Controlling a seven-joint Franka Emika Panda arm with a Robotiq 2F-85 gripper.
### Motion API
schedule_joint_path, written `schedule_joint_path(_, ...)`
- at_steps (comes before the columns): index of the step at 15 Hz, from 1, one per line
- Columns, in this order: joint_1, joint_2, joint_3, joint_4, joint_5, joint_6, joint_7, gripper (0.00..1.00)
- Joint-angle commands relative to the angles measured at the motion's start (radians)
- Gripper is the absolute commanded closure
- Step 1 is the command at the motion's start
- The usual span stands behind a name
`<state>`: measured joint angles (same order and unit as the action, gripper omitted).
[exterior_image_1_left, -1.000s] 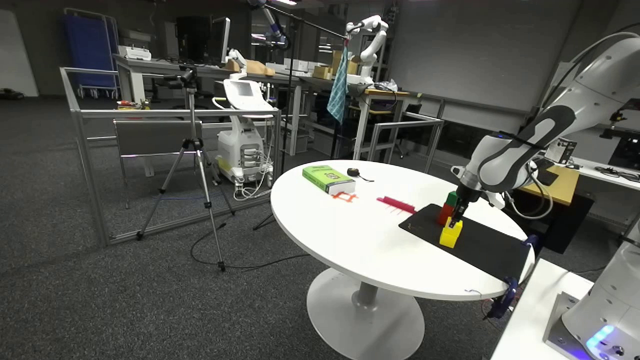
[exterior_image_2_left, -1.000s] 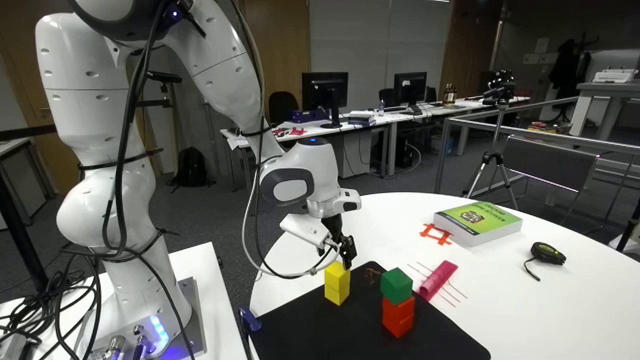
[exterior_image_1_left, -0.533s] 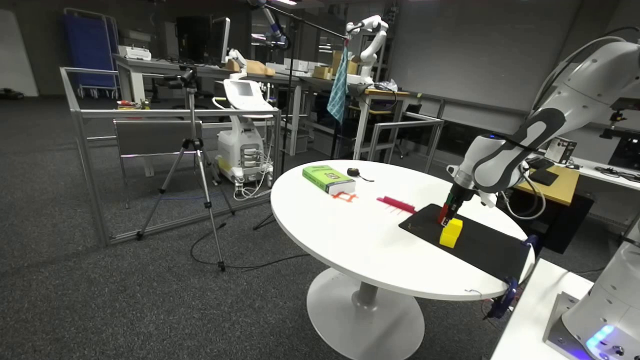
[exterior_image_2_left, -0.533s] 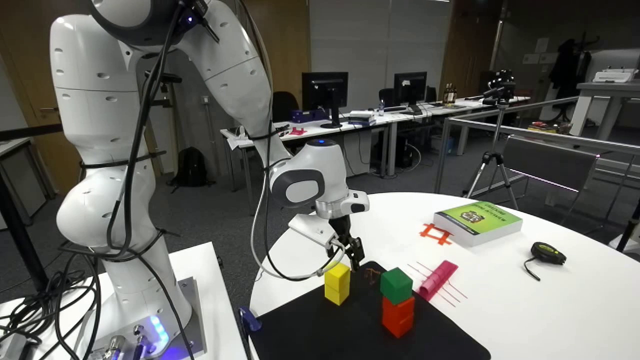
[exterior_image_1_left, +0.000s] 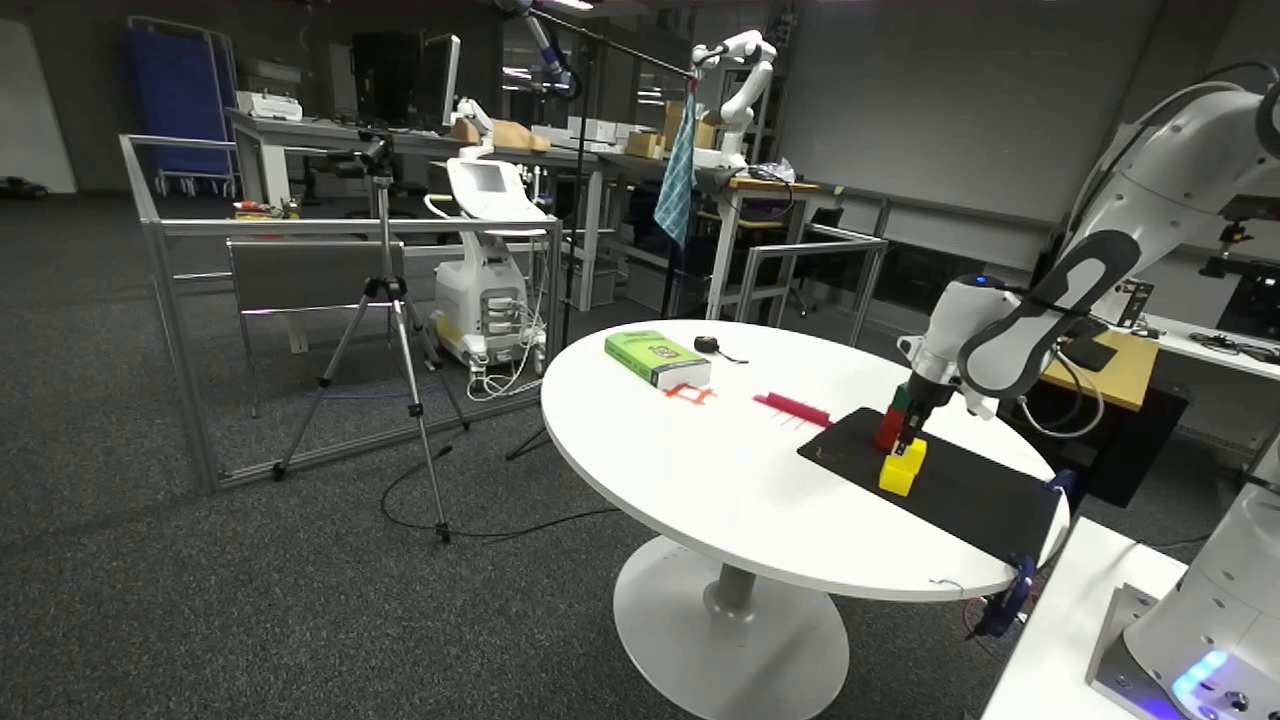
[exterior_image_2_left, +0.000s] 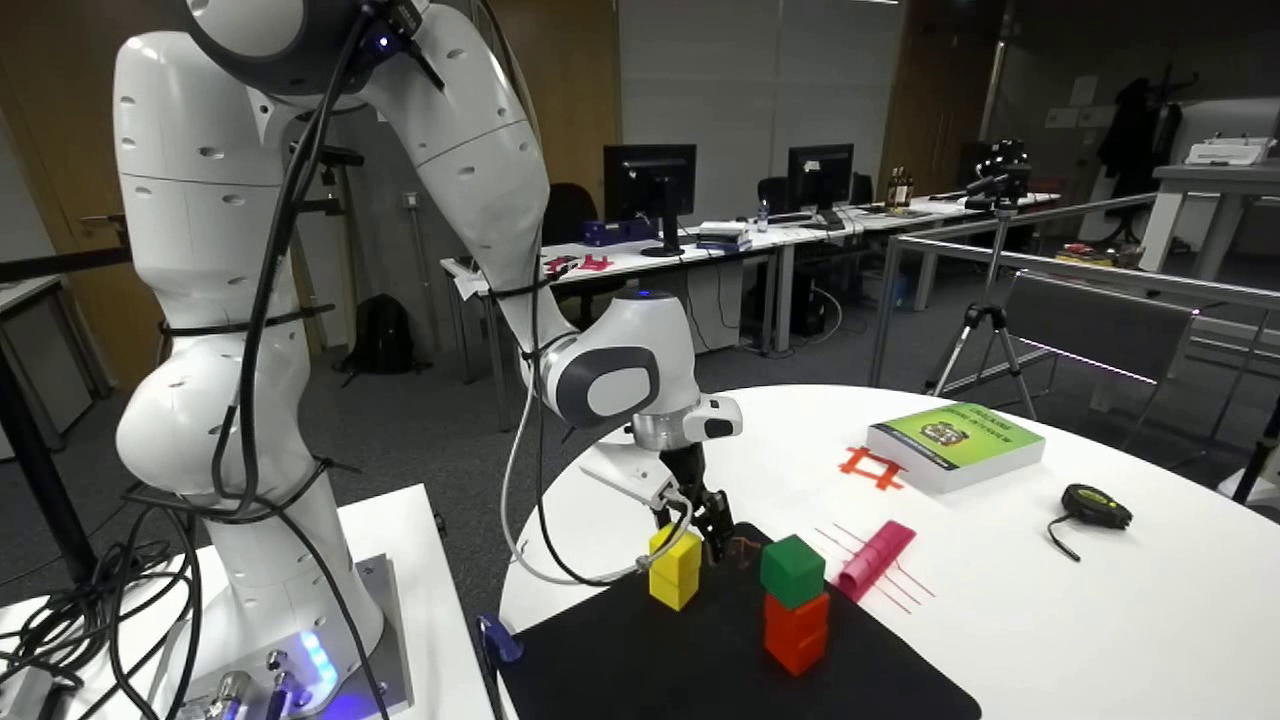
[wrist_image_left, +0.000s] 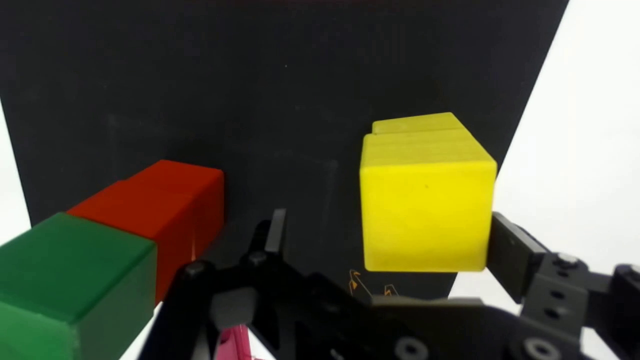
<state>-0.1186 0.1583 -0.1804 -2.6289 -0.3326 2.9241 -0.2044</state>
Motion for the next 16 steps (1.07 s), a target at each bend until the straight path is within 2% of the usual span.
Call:
schedule_joint_path(1,0.026,0.0,-0.03,0.007,-0.064,-0.011,0.057,0.0)
schedule_joint_path(8,0.024,-0.029,-0.034,-0.018,-0.131,-0.078,0.053,0.0)
schedule_joint_path(9,0.021,-0.031,-0.031,-0.021,-0.134,-0.088,0.048,0.25)
schedule_joint_path(10,0.019,-0.031,-0.028,-0.022,-0.134,-0.092,0.044,0.26)
schedule_joint_path(15,0.016,-0.055,-0.026,-0.038,-0.148,-0.079,0.034,0.65)
schedule_joint_path(16,0.011,-0.075,-0.02,-0.043,-0.143,-0.087,0.017,0.67)
